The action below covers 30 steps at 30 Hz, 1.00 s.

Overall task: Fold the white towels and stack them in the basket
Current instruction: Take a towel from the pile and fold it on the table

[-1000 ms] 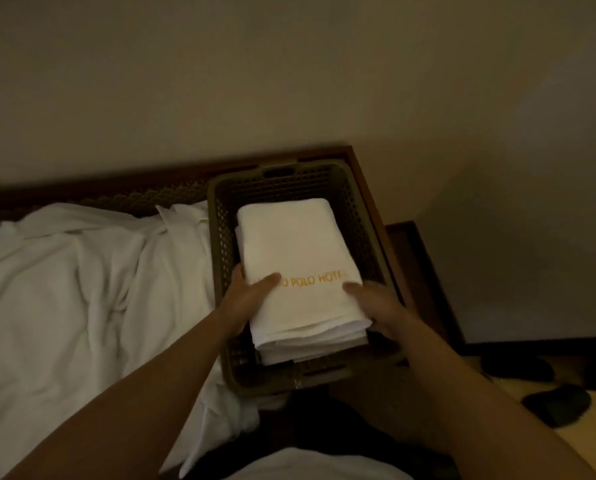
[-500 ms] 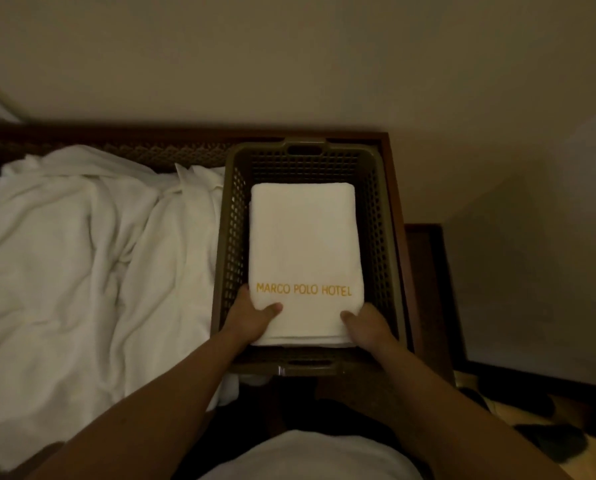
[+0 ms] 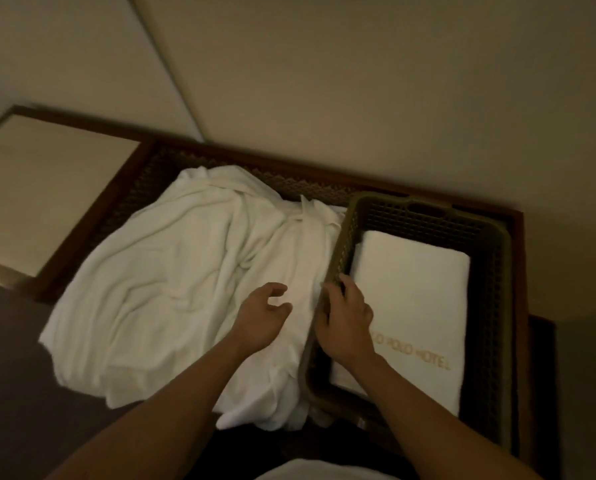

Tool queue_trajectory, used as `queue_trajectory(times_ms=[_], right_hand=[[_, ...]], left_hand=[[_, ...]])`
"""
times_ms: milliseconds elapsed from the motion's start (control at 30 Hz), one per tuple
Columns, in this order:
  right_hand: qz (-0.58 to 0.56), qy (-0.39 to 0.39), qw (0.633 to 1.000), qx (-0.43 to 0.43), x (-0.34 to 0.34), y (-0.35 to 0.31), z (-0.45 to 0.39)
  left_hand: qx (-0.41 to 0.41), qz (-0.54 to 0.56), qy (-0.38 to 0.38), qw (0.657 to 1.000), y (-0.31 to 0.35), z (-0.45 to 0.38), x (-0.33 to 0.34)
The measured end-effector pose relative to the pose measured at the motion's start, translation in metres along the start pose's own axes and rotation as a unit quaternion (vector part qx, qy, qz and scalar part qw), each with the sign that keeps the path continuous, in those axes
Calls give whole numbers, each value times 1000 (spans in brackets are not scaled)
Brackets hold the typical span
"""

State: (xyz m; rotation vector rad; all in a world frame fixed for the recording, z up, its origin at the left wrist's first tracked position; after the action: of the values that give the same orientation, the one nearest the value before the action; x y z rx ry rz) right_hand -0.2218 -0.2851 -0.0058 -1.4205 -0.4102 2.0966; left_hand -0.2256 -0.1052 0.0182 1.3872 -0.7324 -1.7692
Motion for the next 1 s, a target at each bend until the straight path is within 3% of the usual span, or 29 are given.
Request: queue_trajectory(times_ms=[200,400,567,667,767,800,833,900,933,1000], right_hand=[[-34,-23,999,-1,35,-62,-32],[-90,1,989,113,64,-109,-67],[-142,21,978,153,96,-162,-83],[-163,30,971,172,110,-181,-85],[-163,47,967,187,116,-183,-77],[-163,53,966,195,115,-182,-74],[-169,65,963,200,112,-183,-70],[-189,104,956,197,104,-186,-65],[-187,131,956,186,97,-189,-61],[-117,170,969,134,84,-193,-57]], left_hand=[[18,-50,63,997,-33,-57,-60],[146,-146,29,978,-60,-172,-126],[261,-320,-60,909,-63,-267,-145],[213,-507,-163,819,-63,-308,-149],[193,-585,-200,762,-63,-318,-155],[227,-569,-182,770,-63,-314,-156],[284,-506,-148,801,-62,-307,-156],[362,-262,-137,884,-54,-276,-161],[379,-148,-167,898,-44,-253,-167],[394,-31,-245,885,-24,-209,-181]])
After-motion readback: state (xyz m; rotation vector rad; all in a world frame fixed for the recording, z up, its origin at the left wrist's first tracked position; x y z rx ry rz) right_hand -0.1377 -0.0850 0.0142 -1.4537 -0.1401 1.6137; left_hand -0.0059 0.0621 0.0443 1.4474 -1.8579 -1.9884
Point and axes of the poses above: each hand's wrist, its own z-axis away from the middle knuckle, its own x-axis out of the palm, y = z × x, the point moved 1 cm from there along -z, towards the middle knuckle, and after that the axes turned 15 degrees about x, right-handed, at the moved point
